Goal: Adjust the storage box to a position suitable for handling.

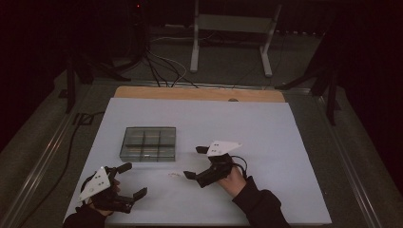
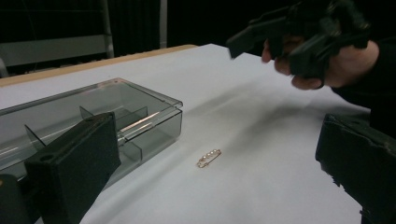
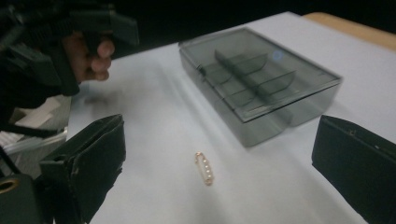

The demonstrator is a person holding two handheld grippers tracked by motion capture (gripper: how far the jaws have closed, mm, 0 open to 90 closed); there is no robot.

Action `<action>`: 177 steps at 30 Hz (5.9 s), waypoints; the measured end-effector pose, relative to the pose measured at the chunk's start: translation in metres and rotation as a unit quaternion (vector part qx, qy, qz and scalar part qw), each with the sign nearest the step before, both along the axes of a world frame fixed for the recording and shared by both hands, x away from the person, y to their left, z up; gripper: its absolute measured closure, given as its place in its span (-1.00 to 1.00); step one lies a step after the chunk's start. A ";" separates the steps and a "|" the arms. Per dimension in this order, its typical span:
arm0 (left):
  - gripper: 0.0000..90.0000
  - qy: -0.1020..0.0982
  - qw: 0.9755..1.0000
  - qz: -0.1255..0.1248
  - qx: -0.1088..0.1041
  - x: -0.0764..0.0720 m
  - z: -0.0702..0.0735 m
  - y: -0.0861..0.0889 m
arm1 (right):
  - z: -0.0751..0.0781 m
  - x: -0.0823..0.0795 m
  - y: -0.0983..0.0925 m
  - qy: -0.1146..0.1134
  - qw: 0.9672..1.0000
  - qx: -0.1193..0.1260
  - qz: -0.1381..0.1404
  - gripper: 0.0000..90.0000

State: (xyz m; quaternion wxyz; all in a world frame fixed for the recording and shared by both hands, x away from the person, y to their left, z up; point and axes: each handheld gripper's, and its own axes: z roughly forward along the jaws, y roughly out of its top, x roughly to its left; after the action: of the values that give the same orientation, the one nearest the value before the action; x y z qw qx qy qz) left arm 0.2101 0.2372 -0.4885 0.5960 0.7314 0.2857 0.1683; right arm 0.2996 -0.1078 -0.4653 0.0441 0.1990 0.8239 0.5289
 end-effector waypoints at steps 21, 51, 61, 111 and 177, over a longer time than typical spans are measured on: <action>-0.99 0.005 1.000 -0.001 -0.002 0.001 -0.001 0.001 | -0.046 0.010 0.045 0.014 0.992 -0.121 0.019 0.35; -0.99 0.008 1.000 -0.003 -0.004 0.001 -0.001 0.001 | -0.045 0.008 0.059 -0.012 0.985 -0.170 0.040 0.90; -0.99 0.008 1.000 -0.005 -0.002 0.001 -0.001 0.001 | -0.030 0.008 0.031 -0.014 0.986 -0.162 0.020 0.90; -0.99 0.013 1.000 -0.007 -0.002 0.003 -0.003 -0.002 | -0.028 -0.026 -0.186 0.036 0.967 -0.154 -0.198 0.89; 0.41 0.126 0.955 0.228 0.144 0.103 0.006 0.080 | -0.011 -0.030 -0.146 0.023 0.991 -0.001 -0.131 -0.91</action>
State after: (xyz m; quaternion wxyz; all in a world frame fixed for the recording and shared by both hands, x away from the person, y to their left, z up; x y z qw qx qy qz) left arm 0.3133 0.3171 -0.4821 0.3891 0.7404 0.4898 0.2459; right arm 0.2698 -0.2536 -0.4758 0.0939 0.3176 0.7919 0.5131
